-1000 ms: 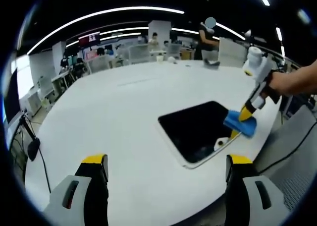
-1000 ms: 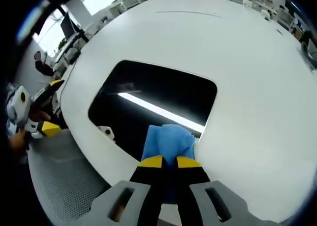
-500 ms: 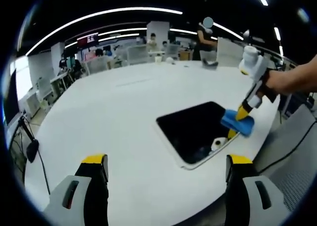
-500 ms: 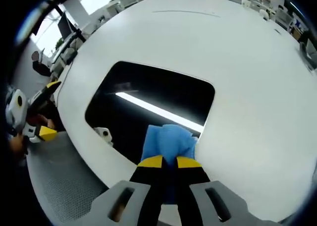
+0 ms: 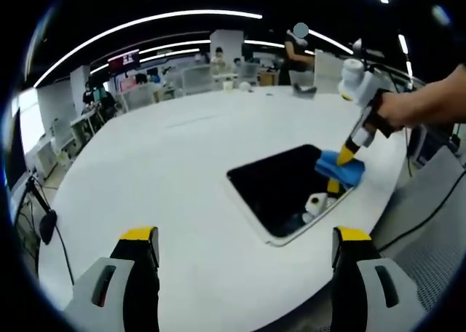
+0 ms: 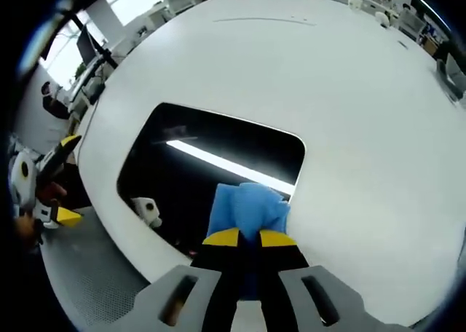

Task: Wipe the mirror surface with the cleaning cloth until all visible marks leave the cleaned area.

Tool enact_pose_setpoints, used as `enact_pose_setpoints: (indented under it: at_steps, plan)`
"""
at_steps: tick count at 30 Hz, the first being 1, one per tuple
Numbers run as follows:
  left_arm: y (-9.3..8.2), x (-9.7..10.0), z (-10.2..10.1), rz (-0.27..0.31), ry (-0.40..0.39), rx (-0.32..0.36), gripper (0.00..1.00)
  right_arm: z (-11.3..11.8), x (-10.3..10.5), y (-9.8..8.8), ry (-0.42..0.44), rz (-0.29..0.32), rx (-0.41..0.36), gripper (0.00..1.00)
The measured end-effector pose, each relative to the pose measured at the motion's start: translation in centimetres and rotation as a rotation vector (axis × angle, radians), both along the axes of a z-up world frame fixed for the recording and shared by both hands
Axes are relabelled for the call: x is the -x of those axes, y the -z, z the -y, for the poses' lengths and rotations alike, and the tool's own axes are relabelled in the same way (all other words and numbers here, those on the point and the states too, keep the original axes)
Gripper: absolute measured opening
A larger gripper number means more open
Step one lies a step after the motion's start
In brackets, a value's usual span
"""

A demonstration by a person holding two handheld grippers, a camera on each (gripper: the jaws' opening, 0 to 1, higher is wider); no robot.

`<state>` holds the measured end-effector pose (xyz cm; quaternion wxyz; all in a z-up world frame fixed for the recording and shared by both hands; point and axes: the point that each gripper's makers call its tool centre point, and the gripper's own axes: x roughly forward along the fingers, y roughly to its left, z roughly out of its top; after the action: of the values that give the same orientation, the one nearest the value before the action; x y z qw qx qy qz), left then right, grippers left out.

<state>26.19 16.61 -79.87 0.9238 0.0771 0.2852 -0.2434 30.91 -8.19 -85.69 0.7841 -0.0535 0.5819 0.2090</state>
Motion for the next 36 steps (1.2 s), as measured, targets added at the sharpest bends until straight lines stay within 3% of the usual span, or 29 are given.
enact_pose_setpoints:
  at_steps: [13,29,36]
  plan:
    - [0.0,-0.2,-0.3,0.003,-0.011,0.007,0.99,0.1,-1.9,0.0,0.022,0.003,0.003,0.02]
    - [0.1,-0.1,-0.3,-0.002,-0.008,-0.005,0.99,0.2,-5.9,0.3,0.033,0.008,0.024,0.02]
    - [0.2,-0.1,-0.3,-0.001,-0.004,-0.012,0.99,0.1,-6.0,0.0,0.034,0.02,0.022,0.02]
